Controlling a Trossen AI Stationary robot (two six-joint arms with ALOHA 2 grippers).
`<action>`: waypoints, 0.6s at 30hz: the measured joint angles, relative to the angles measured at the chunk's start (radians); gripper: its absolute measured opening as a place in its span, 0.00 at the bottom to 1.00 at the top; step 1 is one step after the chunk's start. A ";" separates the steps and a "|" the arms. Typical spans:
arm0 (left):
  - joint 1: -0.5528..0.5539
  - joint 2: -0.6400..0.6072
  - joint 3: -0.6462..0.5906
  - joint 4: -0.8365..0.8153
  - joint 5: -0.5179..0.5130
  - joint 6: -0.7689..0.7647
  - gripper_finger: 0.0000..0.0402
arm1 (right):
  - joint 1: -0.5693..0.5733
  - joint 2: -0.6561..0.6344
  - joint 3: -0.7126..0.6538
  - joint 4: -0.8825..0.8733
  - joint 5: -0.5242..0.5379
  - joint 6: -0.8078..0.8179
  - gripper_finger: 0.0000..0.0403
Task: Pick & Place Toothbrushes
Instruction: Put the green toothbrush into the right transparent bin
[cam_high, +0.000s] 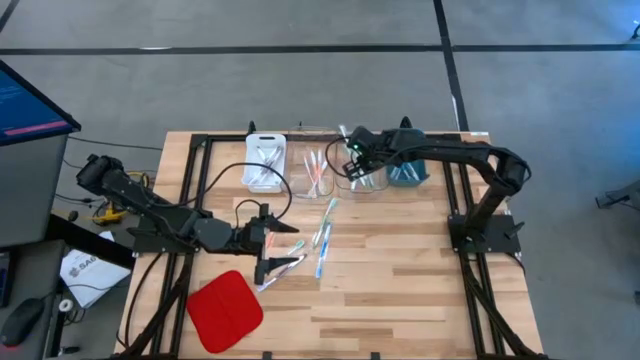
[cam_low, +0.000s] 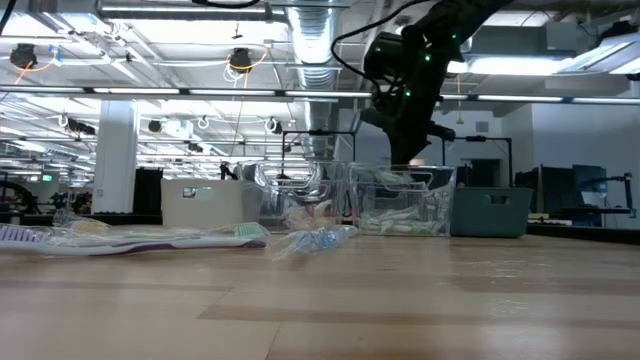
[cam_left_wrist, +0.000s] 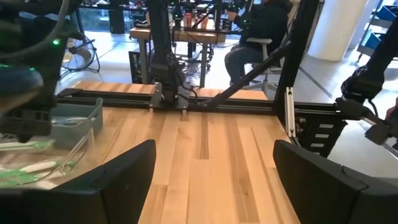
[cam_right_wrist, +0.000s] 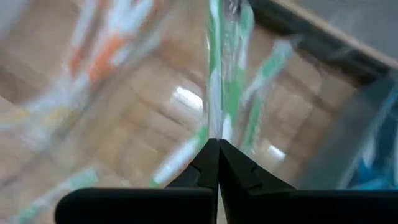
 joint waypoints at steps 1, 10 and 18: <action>0.000 0.000 0.000 -0.001 0.000 -0.001 0.80 | 0.004 0.001 -0.001 -0.023 0.001 0.004 0.00; -0.005 0.000 0.000 -0.001 0.000 -0.004 0.80 | 0.016 0.002 -0.001 -0.138 -0.002 0.005 0.00; -0.005 0.000 0.000 0.000 0.000 -0.008 0.80 | -0.006 0.003 -0.001 -0.166 -0.007 -0.009 0.01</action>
